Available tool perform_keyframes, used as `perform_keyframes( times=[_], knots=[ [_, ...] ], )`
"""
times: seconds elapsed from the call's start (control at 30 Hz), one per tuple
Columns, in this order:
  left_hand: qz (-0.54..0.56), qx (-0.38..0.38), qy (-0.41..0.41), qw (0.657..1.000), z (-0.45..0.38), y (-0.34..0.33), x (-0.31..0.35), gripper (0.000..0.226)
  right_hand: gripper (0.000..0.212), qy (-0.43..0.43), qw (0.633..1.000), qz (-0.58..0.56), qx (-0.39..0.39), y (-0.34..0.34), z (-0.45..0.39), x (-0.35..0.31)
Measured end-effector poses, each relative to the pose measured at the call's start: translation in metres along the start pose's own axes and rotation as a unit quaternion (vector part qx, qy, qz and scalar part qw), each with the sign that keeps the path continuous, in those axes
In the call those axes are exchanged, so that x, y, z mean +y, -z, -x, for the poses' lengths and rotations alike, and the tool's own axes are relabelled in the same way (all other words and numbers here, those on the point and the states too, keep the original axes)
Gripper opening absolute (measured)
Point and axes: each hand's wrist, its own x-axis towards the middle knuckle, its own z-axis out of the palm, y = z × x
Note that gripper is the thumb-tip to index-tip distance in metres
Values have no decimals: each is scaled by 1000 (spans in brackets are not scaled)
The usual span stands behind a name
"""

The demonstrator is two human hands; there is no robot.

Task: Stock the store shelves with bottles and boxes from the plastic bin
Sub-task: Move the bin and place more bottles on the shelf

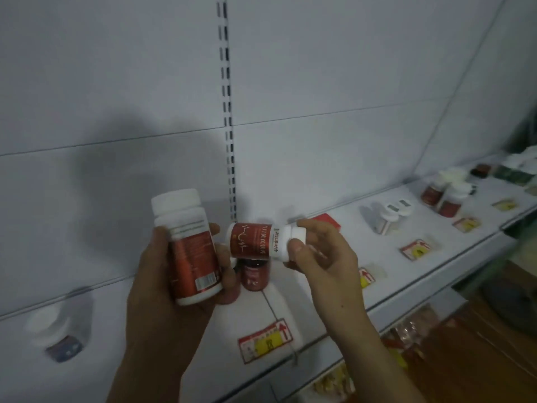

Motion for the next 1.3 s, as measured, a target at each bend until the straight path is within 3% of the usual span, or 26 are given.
perform_keyframes(
  times=[0.23, 0.5, 0.9, 1.07, 1.3],
  knots=[
    [33, -106, 69, 991, -33, -81, -62, 53, 23, 2, 988, 39, 152, 105, 7, -4],
    [23, -162, 127, 978, -52, -181, -146, 52, 24, 10, 972, 76, 223, 228, -7, 5],
    [54, -193, 161, 966, -75, -331, -290, 64, 25, 16, 961, 113, 251, 428, -62, 2],
    [67, -181, 171, 966, -102, -373, -321, 96, 25, 7, 962, 117, 248, 480, -98, 14],
    [59, -174, 133, 974, -169, -409, -355, 66, 26, 19, 967, 186, 175, 537, -194, 36]
  ],
)
